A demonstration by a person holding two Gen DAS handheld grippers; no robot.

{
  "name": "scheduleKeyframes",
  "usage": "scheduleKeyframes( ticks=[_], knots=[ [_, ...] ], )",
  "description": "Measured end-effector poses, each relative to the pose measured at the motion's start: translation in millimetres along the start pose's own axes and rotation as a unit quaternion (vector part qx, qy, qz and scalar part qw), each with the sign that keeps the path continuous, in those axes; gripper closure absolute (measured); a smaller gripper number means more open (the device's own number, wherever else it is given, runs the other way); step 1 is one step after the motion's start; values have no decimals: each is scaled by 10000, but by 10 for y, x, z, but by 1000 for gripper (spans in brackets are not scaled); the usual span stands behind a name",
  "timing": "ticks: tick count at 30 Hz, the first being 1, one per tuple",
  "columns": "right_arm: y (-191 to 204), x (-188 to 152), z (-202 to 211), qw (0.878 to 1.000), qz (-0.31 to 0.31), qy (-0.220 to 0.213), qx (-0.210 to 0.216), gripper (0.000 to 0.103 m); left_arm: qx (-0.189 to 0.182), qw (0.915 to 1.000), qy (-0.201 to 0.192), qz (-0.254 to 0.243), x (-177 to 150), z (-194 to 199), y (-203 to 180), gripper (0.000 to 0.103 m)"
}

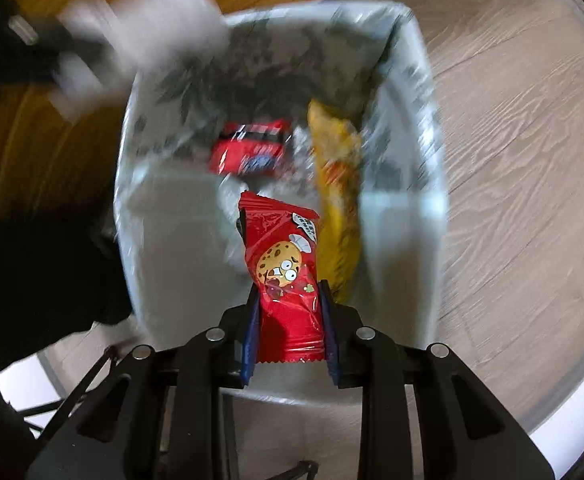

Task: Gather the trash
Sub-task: 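Carry the red wrapper and plastic bag to the bin and release both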

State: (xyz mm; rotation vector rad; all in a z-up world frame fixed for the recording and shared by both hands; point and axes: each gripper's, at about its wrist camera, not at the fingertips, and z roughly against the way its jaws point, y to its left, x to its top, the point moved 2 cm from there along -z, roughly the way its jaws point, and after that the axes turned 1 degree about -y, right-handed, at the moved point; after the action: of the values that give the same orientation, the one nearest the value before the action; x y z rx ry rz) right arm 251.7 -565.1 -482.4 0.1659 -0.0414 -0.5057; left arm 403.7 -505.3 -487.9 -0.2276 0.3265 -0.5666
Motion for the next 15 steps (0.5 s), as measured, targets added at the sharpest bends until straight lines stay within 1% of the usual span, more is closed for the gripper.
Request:
scheduleKeyframes(
  ticks=[1,2,3,4,5,7,8,9,10,12,13,14,15],
  knots=[
    [-45,50,33,10000,-23,-44,-82,76,136,9999,95,40,51,-137,6,101],
    [-86,90,62,9999,-36,-74,-144,76,255,9994,213,36,75,-237,12,93],
    [-144,149,113,9996,-60,-124,-228,76,416,9979,496,60,117,-377,26,61],
    [-170,189,143,9995,-77,-158,-248,76,422,9971,620,101,132,-409,42,42],
    [-183,225,165,9995,-81,-174,-238,76,383,9972,622,152,141,-374,51,43],
    [-151,326,195,9997,-5,-187,-172,76,220,9992,268,216,167,-95,17,42],
    [-124,379,188,9997,79,-156,-149,76,141,9997,137,148,164,50,-7,39],
    [-71,451,161,9996,190,-139,-171,76,50,9999,-133,-7,131,293,-39,35],
    [-20,513,133,9994,277,-137,-180,75,-10,9994,-321,-105,96,448,-34,32],
    [115,680,33,9988,469,-68,-110,75,-95,9968,-726,-306,-48,812,-16,28],
    [193,755,-19,9981,598,-61,-89,75,-154,9956,-850,-351,-107,907,8,27],
    [264,825,-68,9973,730,-36,-44,70,-194,9946,-954,-371,-181,997,52,27],
    [336,908,-124,9963,859,-1,0,47,-201,9939,-1031,-328,-263,1082,115,27]
  ],
)
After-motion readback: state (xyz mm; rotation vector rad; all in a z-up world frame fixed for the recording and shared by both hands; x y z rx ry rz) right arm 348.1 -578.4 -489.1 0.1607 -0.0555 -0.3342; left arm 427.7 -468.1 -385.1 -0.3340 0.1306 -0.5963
